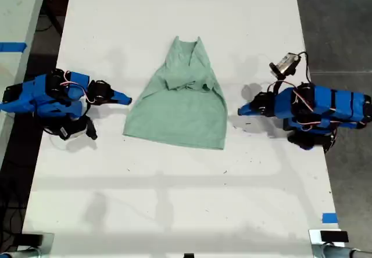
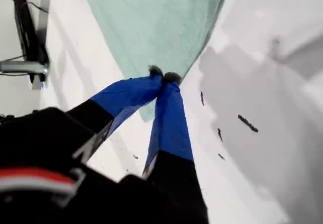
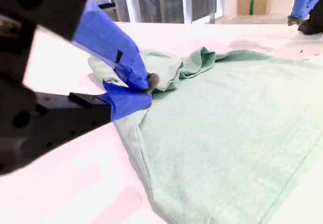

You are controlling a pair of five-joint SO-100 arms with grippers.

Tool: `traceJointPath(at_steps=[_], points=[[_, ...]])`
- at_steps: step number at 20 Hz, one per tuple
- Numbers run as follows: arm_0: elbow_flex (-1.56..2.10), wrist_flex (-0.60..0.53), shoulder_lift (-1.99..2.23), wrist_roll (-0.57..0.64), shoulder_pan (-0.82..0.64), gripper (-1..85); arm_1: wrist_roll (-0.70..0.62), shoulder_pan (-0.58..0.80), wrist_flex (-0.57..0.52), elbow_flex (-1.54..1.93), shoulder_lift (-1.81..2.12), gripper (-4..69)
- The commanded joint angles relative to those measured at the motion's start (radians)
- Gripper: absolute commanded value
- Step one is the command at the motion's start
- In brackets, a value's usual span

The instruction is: Fold t shirt

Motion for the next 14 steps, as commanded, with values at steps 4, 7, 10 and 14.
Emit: traceJointPath(at_steps=[4, 7, 10, 14], points=[[0.002, 0.005, 0.006, -0.017, -0.012, -0.1, -0.037, -0.081, -0.252, -0.328, -0.733, 13.0], [0.002, 0.005, 0.006, -0.017, -0.012, -0.1, -0.066, -0.077, -0.322, -0.413, -0.948, 16.4], [0.002, 0.006, 0.006, -0.017, -0.011, -0.1, -0.084, -0.054, -0.351, -0.439, -1.06, 16.5], [0.002, 0.006, 0.006, -0.017, -0.009, -0.1, -0.153, -0.029, -0.419, -0.419, -1.129, 7.6]])
